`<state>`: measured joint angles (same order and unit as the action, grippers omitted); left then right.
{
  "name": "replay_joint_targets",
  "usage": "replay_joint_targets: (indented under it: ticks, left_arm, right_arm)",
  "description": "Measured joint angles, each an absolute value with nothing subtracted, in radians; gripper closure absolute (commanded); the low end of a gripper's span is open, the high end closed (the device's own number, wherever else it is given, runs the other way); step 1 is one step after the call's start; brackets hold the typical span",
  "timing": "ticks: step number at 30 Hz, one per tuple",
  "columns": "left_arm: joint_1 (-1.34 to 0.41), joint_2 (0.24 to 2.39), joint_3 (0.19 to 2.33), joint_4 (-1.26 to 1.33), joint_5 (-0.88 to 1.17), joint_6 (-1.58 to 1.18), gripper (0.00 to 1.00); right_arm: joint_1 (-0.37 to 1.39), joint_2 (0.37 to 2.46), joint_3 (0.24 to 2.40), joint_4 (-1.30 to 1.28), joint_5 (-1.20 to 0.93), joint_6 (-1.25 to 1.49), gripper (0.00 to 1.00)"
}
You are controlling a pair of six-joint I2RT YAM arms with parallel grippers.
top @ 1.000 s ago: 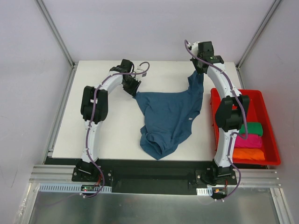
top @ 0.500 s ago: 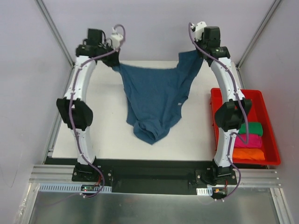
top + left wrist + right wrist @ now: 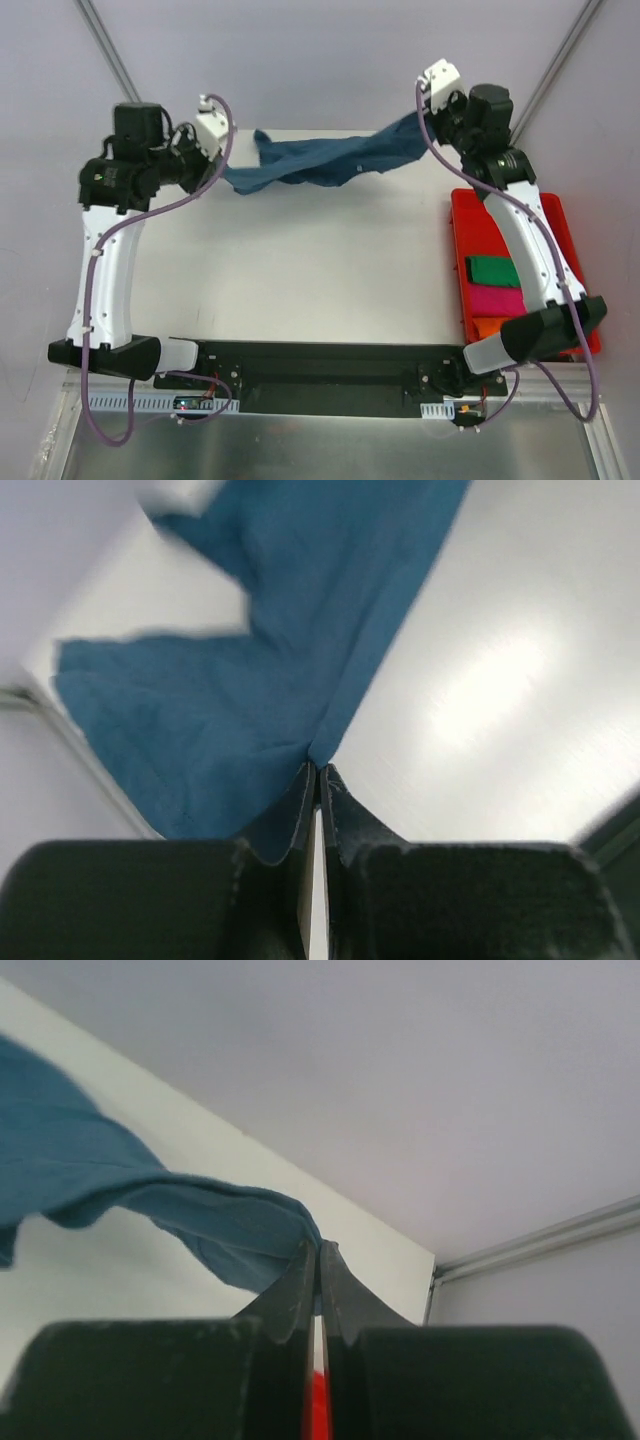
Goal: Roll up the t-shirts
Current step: Flatten out the T-shirt at the center of the board.
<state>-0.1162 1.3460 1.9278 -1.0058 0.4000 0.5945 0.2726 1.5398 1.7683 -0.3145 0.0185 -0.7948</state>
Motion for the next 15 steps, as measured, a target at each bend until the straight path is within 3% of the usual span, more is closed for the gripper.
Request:
replay_joint_targets:
  ticks: [3, 7, 10, 15]
  left_arm:
    - [-0.116, 1.315, 1.689, -1.066, 0.426, 0.63, 0.72]
    - [-0.116, 1.328, 1.404, -1.144, 0.465, 0.681, 0.55]
    - [-0.116, 1.349, 1.3, -1.196, 0.472, 0.717, 0.52]
    - [-0.116, 1.349, 1.229, -1.181, 0.471, 0.776, 0.52]
  right_arm:
    - [0.272, 1.402, 1.555, -0.333, -0.034, -0.813, 0.99]
    - [0.284, 1.289, 1.226, -0.385, -0.115, -0.831, 0.99]
    - [0.302, 1.328, 1.1, -0.48, -0.144, -0.81, 0.99]
    - [0.306, 1.4, 1.088, -0.538, -0.178, -0.74, 0.99]
